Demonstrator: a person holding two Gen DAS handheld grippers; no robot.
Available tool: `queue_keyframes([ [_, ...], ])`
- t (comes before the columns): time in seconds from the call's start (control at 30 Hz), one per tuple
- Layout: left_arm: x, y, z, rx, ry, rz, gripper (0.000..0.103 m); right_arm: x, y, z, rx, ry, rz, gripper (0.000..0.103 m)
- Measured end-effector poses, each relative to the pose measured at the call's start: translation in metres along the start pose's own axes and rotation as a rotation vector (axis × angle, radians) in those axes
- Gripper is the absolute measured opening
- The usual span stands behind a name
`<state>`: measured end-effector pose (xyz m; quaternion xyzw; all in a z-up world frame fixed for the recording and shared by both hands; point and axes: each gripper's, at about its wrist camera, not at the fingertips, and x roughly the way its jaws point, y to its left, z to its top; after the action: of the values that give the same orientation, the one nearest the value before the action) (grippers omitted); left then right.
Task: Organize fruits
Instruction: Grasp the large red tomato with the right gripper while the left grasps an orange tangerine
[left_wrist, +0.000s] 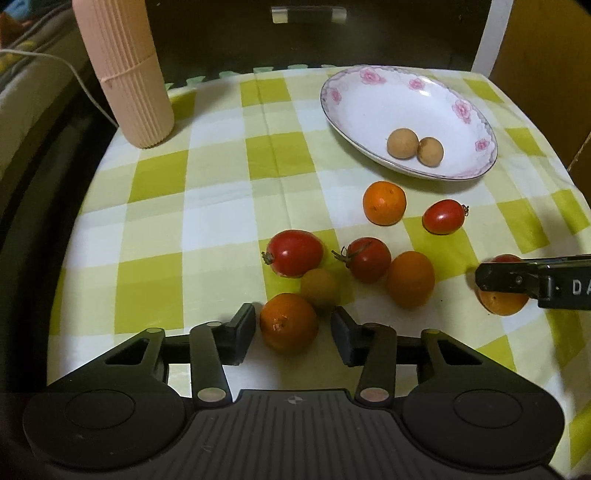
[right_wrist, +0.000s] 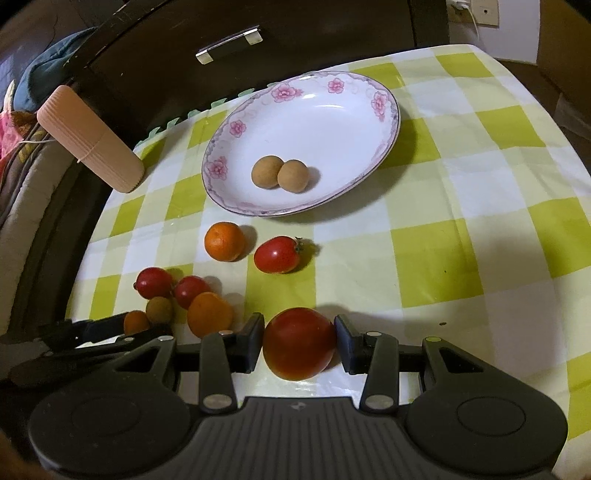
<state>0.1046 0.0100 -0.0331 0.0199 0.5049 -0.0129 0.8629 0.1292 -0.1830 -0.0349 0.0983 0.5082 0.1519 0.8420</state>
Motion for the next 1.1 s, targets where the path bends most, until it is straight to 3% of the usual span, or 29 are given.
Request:
queue_keyframes([
  [0.03, -0.001, 0.000, 0.000, -0.004, 0.002, 0.000, 0.041, -0.001, 0.001, -0.001, -0.010, -0.002, -0.008, 0.039],
  [0.2, -0.008, 0.000, -0.008, -0.024, 0.019, -0.050, 0.040, -0.010, 0.001, -0.012, -0.030, -0.001, -0.022, 0.039],
  [0.57, -0.021, -0.020, -0.036, 0.047, 0.020, -0.045, 0.041, -0.027, 0.006, -0.046, -0.065, -0.011, -0.080, 0.039],
  [0.67, -0.019, -0.018, -0.034, 0.042, 0.018, -0.049, 0.044, -0.023, 0.011, -0.050, -0.071, 0.004, -0.099, 0.039],
  [0.9, -0.015, -0.016, -0.032, 0.024, 0.025, -0.076, 0.068, -0.023, 0.008, -0.052, -0.054, 0.001, -0.129, 0.044],
  [1.1, -0.020, -0.007, -0.032, -0.039, 0.044, -0.102, 0.067, -0.044, 0.007, -0.052, -0.019, -0.048, -0.140, 0.047],
])
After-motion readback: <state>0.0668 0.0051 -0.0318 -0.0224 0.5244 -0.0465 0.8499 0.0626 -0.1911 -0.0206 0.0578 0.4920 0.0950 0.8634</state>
